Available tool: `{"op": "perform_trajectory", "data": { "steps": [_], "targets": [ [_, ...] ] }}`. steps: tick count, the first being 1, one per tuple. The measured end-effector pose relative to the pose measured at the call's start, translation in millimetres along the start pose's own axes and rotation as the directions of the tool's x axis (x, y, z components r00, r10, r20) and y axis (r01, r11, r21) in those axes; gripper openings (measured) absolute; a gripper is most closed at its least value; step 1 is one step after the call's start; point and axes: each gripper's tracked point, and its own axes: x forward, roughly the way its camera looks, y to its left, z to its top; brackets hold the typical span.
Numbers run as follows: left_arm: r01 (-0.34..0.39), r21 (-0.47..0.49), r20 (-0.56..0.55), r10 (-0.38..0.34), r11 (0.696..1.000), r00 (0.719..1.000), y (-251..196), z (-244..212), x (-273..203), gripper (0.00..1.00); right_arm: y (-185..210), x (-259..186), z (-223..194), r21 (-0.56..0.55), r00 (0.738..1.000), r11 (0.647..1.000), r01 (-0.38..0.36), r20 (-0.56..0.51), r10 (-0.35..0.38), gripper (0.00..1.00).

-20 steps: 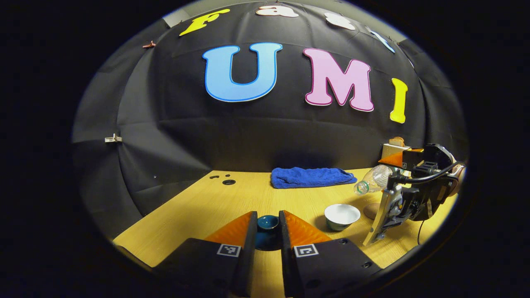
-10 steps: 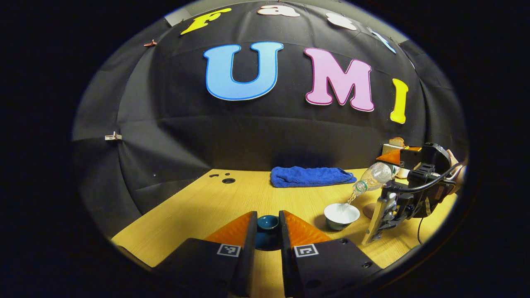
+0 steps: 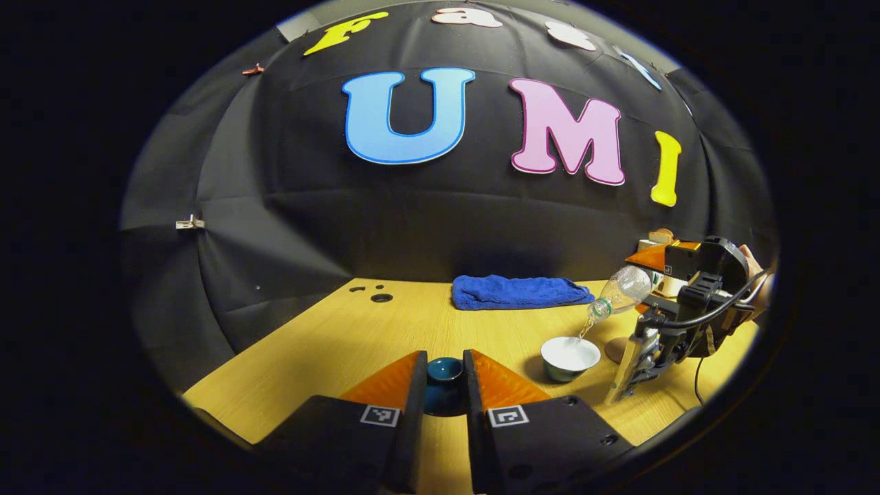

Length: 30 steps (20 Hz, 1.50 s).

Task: Open the teacup lid with one hand, grasp the water bottle and pour water into the teacup with the other hand; after pouring, place the water bottle on the coaster and then close the teacup lid.

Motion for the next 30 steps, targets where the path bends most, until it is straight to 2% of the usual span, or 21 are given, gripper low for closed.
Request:
{"op": "perform_trajectory", "data": {
  "steps": [13, 15, 17, 23, 26, 30],
  "targets": [
    [-0.003, -0.004, -0.002, 0.003, 1.000, 1.000, 1.6, -2.0, -4.5, 0.32, -17.7, 6.3, -1.9, -0.116, 0.997, 0.991, 0.067, 0.053, -0.061, 0.74],
    [-0.004, -0.005, 0.001, 0.004, 1.000, 1.000, 1.7, -1.0, -5.0, 0.32, -22.8, 5.7, -0.2, -0.145, 0.995, 0.986, 0.086, 0.071, -0.076, 0.70],
    [-0.005, -0.004, 0.000, 0.005, 1.000, 1.000, 2.7, -1.7, -4.8, 0.32, -25.2, 6.9, -2.3, -0.168, 0.993, 0.981, 0.101, 0.081, -0.088, 0.73],
    [-0.016, -0.025, -0.002, 0.016, 1.000, 1.000, 8.5, -1.7, -7.8, 0.32, -35.0, 9.0, 0.3, -0.222, 0.984, 0.961, 0.162, 0.114, -0.139, 0.74],
    [-0.019, -0.032, 0.002, 0.019, 0.999, 1.000, 8.8, -0.6, -7.4, 0.32, -44.3, 6.2, 3.6, -0.257, 0.969, 0.939, 0.229, 0.147, -0.197, 0.73],
    [-0.025, -0.048, 0.005, 0.025, 0.999, 1.000, 10.6, -0.5, -9.0, 0.32, -48.0, 9.5, 3.0, -0.304, 0.957, 0.911, 0.280, 0.159, -0.241, 0.73]
  ]
}}
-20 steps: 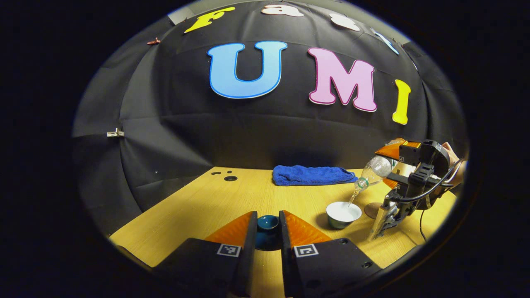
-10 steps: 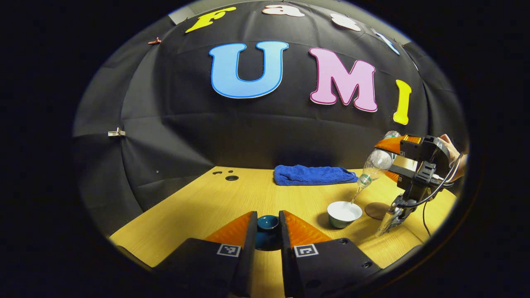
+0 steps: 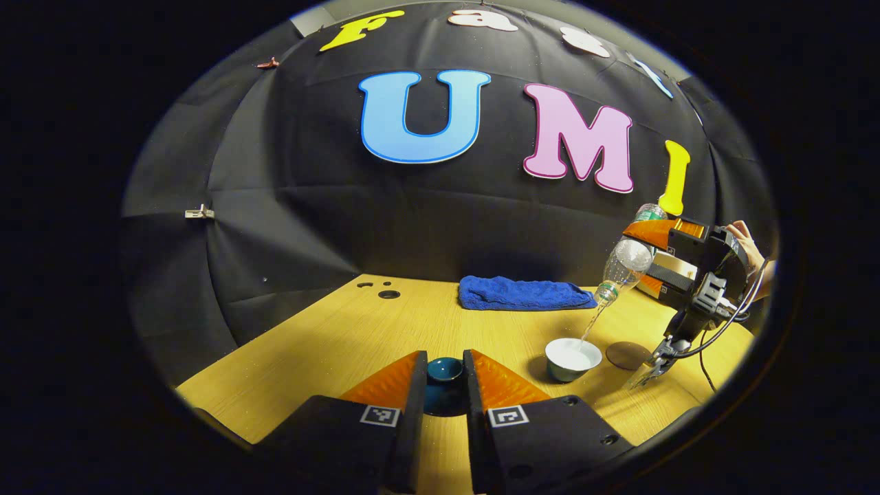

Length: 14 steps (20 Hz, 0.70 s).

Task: Open the teacup lid with one hand, grasp the water bottle and pour water into the teacup with the other hand; after pouring, place the water bottle on the coaster and then close the teacup lid.

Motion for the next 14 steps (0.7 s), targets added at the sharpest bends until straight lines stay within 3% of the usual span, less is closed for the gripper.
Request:
{"op": "perform_trajectory", "data": {
  "steps": [7, 11, 14],
  "targets": [
    [-0.008, -0.021, 0.000, 0.008, 1.000, 1.000, 0.9, -1.2, -3.1, 0.32, -0.4, 0.4, -0.1, -0.014, 0.999, 0.999, 0.041, 0.028, -0.040, 0.73],
    [-0.010, -0.019, 0.004, 0.010, 1.000, 1.000, -0.4, 0.5, -3.8, 0.32, 2.8, -2.3, 1.4, 0.055, 1.000, 0.998, -0.021, 0.017, 0.021, 0.73],
    [-0.015, -0.020, 0.003, 0.015, 1.000, 1.000, -0.7, -0.8, -4.5, 0.32, 9.9, -7.3, 8.7, 0.228, 0.993, 0.967, -0.115, 0.003, 0.117, 0.73]
  ]
}}
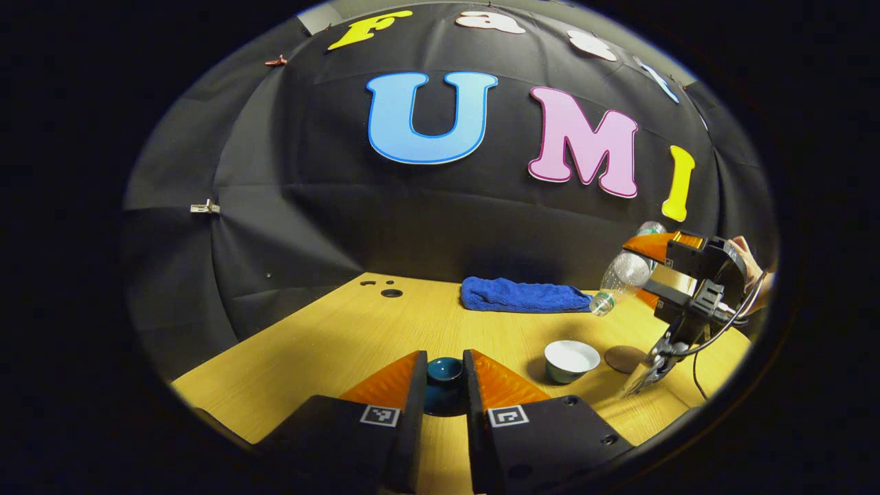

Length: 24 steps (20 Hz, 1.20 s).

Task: Open the teacup lid with one hand, grasp the water bottle and pour water into the teacup with the other hand; after pouring, place the water bottle on the coaster and then close the teacup lid.

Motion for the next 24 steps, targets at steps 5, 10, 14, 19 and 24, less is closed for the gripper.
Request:
{"op": "perform_trajectory", "data": {
  "steps": [5, 10, 14, 19, 24],
  "targets": [
    [-0.003, 0.008, -0.003, 0.003, 1.000, 1.000, -2.5, -2.0, 0.7, 0.32, 16.7, -20.7, 23.5, 0.394, 0.989, 0.909, -0.135, 0.004, 0.145, 0.72],
    [0.006, 0.007, -0.005, -0.006, 1.000, 1.000, -11.5, -2.4, -1.5, 0.32, 21.9, -34.1, 41.9, 0.728, 0.966, 0.652, -0.212, 0.055, 0.253, 0.72],
    [0.016, 0.016, 0.001, -0.016, 1.000, 1.000, -22.1, 2.2, 0.3, 0.32, 8.5, -48.9, 64.0, 0.901, 0.948, 0.340, -0.269, 0.184, 0.260, 0.74],
    [0.036, 0.019, 0.008, -0.036, 0.999, 0.999, -38.4, 6.2, 4.6, 0.32, -14.6, -56.5, 52.4, 0.975, 0.957, -0.034, -0.219, 0.221, 0.189, 0.74],
    [0.064, 0.027, 0.011, -0.065, 0.998, 0.998, -59.4, 8.9, 10.1, 0.32, -13.3, -55.1, 16.9, 0.974, 0.983, -0.207, -0.088, 0.119, 0.141, 0.74]
  ]
}}
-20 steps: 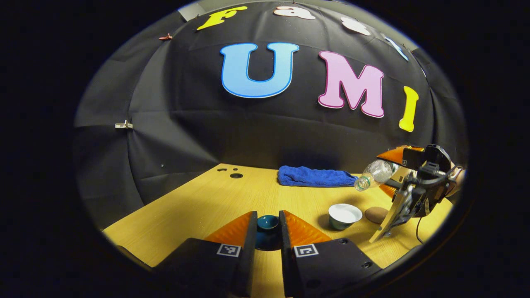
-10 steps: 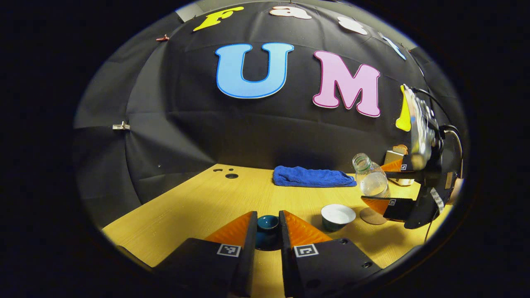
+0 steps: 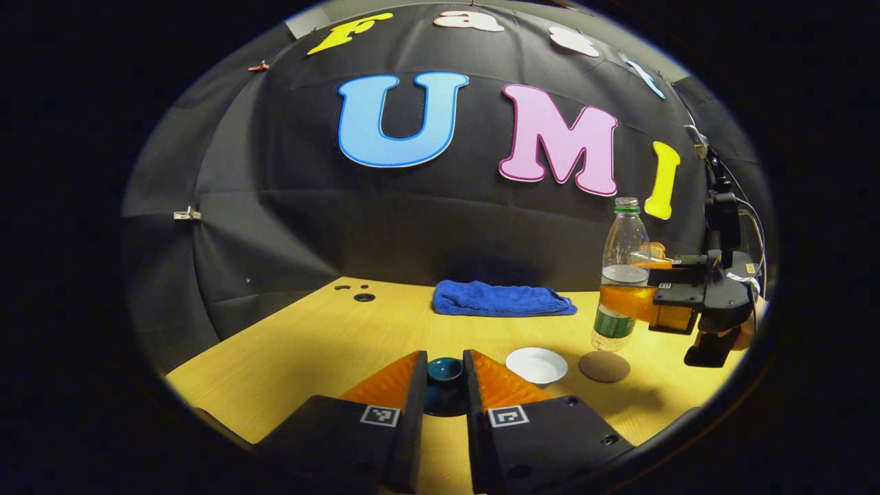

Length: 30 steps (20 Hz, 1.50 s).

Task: Open the teacup lid with one hand, grasp the water bottle and pour water into the teacup with the other hand; after pouring, place the water bottle on the coaster and then close the teacup lid.

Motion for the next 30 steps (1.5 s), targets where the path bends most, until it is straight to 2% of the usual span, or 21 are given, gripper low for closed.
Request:
{"op": "perform_trajectory", "data": {
  "steps": [2, 3, 11, 17, 19, 20, 21, 22, 23, 26, 29, 30],
  "targets": [
    [0.013, 0.009, 0.000, -0.013, 1.000, 1.000, -6.9, 0.1, 3.6, 0.29, 0.1, -3.0, -3.0, 0.043, 1.000, 0.999, 0.011, 0.001, -0.011, 0.74],
    [0.019, 0.012, -0.002, -0.019, 1.000, 1.000, -10.7, -0.2, 5.5, 0.32, -0.1, -4.8, -3.9, 0.070, 1.000, 0.997, 0.009, 0.004, -0.010, 0.74],
    [0.032, 0.031, -0.013, -0.032, 0.999, 0.999, -23.8, -3.4, 9.2, 0.32, -5.0, 11.7, -24.7, 0.187, 1.000, 0.982, -0.004, -0.028, 0.010, 0.74],
    [0.029, 0.037, -0.015, -0.029, 0.999, 0.999, -28.3, -4.8, 11.7, 0.32, -5.2, 13.4, -37.8, 0.194, 1.000, 0.981, 0.004, -0.027, 0.001, 0.75],
    [0.033, 0.039, -0.015, -0.033, 0.999, 0.999, -31.6, -5.0, 12.9, 0.32, -4.1, 14.6, -41.5, 0.185, 0.999, 0.983, 0.005, -0.041, 0.002, 0.77],
    [0.036, 0.039, -0.016, -0.035, 0.999, 0.999, -33.0, -5.7, 12.7, 0.32, -3.1, 13.9, -46.9, 0.179, 0.998, 0.984, -0.002, -0.056, 0.012, 0.75],
    [0.040, 0.039, -0.015, -0.039, 0.998, 0.999, -35.2, -5.1, 12.8, 0.32, -0.7, 13.5, -51.6, 0.177, 0.997, 0.984, -0.011, -0.073, 0.024, 0.79],
    [0.043, 0.040, -0.015, -0.042, 0.998, 0.999, -37.9, -3.8, 13.6, 0.36, 2.6, 12.1, -57.1, 0.182, 0.996, 0.983, -0.020, -0.086, 0.036, 0.83],
    [0.047, 0.041, -0.014, -0.047, 0.998, 0.999, -40.4, -4.5, 14.0, 0.32, 4.8, 9.4, -62.3, 0.188, 0.995, 0.982, -0.021, -0.096, 0.040, 0.85],
    [0.059, 0.043, -0.013, -0.058, 0.997, 0.998, -48.1, -4.5, 15.4, 0.32, 5.7, 4.4, -71.7, 0.219, 0.992, 0.976, -0.015, -0.121, 0.042, 0.94],
    [0.074, 0.044, -0.007, -0.074, 0.996, 0.997, -58.3, -1.6, 18.5, 0.32, 3.1, -7.8, -81.3, 0.231, 0.988, 0.973, 0.009, -0.150, 0.027, 0.96],
    [0.079, 0.046, -0.004, -0.079, 0.996, 0.997, -61.9, -0.8, 20.1, 0.32, 1.9, -14.8, -86.3, 0.233, 0.986, 0.972, 0.018, -0.163, 0.021, 0.92]
  ]
}}
